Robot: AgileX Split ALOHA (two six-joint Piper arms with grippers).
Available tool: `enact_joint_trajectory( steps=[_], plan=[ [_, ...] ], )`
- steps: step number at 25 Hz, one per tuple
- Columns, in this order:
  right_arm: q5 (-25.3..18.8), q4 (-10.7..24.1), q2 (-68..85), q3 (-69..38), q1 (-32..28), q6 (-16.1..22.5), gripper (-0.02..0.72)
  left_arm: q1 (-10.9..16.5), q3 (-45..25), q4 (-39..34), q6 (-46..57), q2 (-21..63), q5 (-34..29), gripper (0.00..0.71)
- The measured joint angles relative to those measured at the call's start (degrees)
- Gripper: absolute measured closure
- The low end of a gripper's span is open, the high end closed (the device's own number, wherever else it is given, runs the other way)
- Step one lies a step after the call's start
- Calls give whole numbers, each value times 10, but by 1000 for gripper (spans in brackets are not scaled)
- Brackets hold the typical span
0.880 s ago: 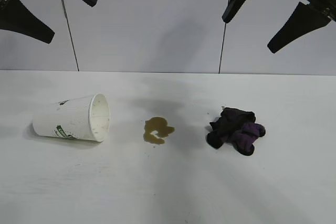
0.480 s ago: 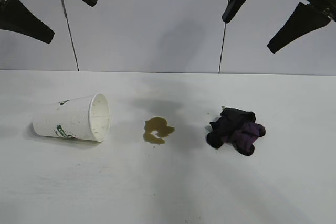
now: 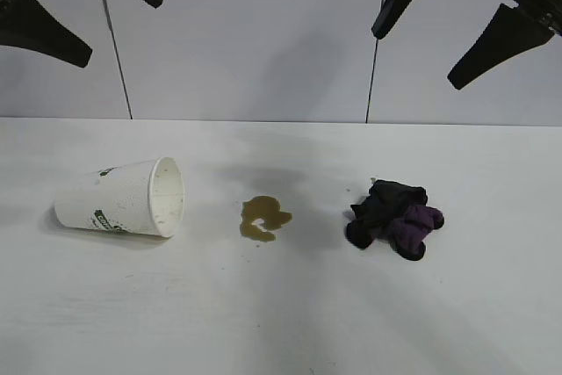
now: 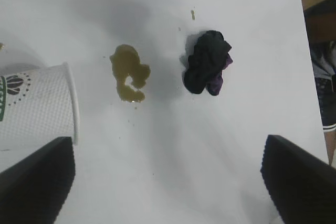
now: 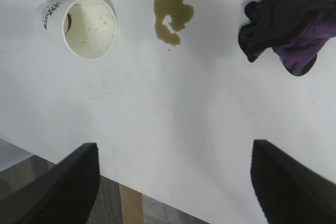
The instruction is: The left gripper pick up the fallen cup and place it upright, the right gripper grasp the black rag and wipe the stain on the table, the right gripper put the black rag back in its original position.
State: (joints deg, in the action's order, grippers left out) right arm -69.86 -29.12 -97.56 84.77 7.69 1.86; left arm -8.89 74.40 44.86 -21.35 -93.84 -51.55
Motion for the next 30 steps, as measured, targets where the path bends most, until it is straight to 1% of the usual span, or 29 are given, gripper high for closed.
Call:
enact_joint_trajectory(
  steps=[7, 11, 14, 17, 20, 22, 24, 27, 28, 30],
  plan=[
    [0, 0, 0, 0, 0, 0, 156, 0, 0, 1, 0, 0, 38, 15],
    [0, 0, 0, 0, 0, 0, 156, 0, 0, 1, -1, 0, 37, 15],
    [0, 0, 0, 0, 0, 0, 156, 0, 0, 1, -38, 0, 20, 15],
    [0, 0, 0, 0, 0, 0, 156, 0, 8, 0, -139, 0, -11, 15],
    [0, 0, 0, 0, 0, 0, 156, -5, 21, -1, -298, 0, -39, 15],
    [0, 0, 0, 0, 0, -2, 156, -17, 25, -1, -412, 0, -42, 15],
    [0, 0, 0, 0, 0, -2, 156, -39, 26, 4, -541, 0, -43, 15],
    [0, 0, 0, 0, 0, -6, 156, -78, 27, 7, -683, 0, -40, 15],
    [0, 0, 0, 0, 0, -7, 156, -93, 27, 4, -707, 0, -31, 15],
    [0, 0, 0, 0, 0, -10, 156, -122, 27, -27, -729, -1, 0, 15]
  ],
)
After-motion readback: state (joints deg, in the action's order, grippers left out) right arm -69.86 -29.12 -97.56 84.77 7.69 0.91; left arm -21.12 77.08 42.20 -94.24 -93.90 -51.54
